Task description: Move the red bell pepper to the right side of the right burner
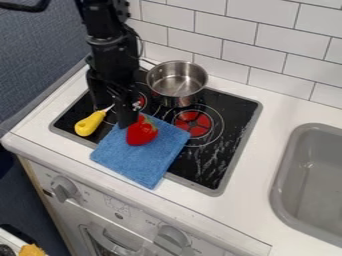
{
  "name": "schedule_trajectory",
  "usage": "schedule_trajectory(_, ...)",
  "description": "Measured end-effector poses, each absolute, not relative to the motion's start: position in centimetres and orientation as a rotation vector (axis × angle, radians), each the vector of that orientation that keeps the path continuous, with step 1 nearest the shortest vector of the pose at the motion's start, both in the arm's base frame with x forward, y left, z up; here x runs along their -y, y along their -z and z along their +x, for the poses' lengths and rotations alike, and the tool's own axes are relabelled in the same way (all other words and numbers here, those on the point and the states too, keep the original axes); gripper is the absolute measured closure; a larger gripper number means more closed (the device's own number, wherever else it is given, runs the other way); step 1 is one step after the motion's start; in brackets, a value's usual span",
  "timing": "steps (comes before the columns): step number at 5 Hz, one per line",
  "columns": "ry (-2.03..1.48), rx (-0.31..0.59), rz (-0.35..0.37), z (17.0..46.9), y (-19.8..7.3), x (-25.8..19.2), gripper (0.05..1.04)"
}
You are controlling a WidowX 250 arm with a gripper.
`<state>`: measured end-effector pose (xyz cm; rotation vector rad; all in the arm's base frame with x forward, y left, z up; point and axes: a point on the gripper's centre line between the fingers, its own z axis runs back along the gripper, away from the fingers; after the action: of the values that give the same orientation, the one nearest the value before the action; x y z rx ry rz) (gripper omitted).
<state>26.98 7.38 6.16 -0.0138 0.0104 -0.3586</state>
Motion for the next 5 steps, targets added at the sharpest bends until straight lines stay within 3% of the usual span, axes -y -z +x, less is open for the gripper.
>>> schedule_trajectory(2, 0.36, -0.085, -0.036, 26.9, -2.5, -6.3, 0.083)
schedule_trajectory(3, 0.368, -0.082, -0.036, 26.8, -2.3, -6.0, 0.099)
schedule_trajectory(4, 0.381, -0.079, -0.051, 26.6, -2.1, -5.8, 0.197)
schedule_trajectory(5, 0.395, -0.072, -0.058, 26.5, -1.8, -5.6, 0.491)
